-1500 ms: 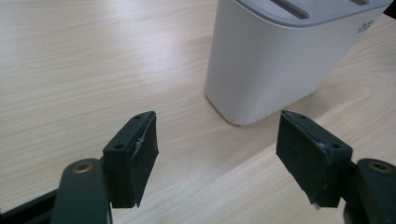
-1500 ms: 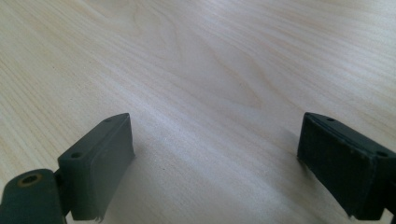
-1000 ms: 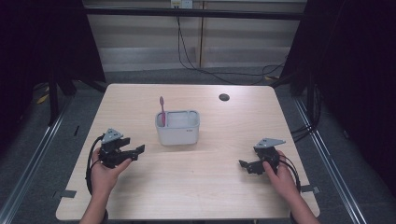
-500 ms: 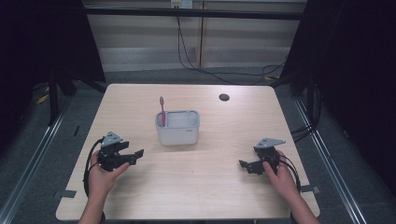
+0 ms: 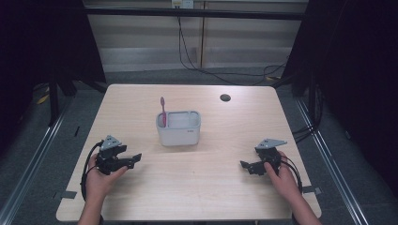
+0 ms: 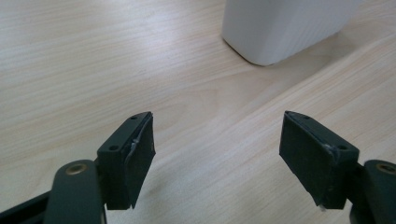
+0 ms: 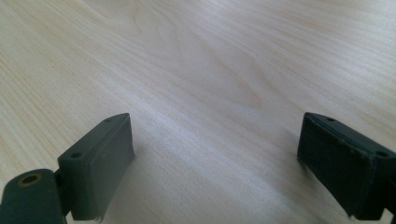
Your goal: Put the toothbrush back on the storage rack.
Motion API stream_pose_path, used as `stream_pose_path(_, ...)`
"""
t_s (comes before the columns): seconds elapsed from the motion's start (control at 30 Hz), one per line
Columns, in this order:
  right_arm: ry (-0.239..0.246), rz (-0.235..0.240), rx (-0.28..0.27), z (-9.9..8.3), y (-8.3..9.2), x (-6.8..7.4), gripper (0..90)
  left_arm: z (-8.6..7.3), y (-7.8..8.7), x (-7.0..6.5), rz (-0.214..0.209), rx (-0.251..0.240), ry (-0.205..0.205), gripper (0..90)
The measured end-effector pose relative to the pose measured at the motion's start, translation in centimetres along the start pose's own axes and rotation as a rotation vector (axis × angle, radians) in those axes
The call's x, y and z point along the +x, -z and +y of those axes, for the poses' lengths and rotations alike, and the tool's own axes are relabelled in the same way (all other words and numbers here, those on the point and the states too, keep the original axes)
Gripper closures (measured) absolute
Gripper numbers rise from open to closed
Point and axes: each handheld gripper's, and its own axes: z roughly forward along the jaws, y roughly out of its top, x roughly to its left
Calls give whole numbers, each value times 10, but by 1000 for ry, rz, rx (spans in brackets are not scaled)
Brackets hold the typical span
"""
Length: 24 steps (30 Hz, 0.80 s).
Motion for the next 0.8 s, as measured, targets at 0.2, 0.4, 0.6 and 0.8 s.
stream_pose_path(0.2,-2,0,1,0,0,0,100,-3,3,4,17,14,-8,264)
stream_pose_path(0.4,-2,0,1,0,0,0,100,-6,3,7,35,33,-18,264)
stream_pose_path(0.6,-2,0,1,0,0,0,100,-9,3,11,50,55,-40,264)
stream_pose_path(0.8,-3,-2,1,0,0,0,100,-10,2,10,66,77,-63,264)
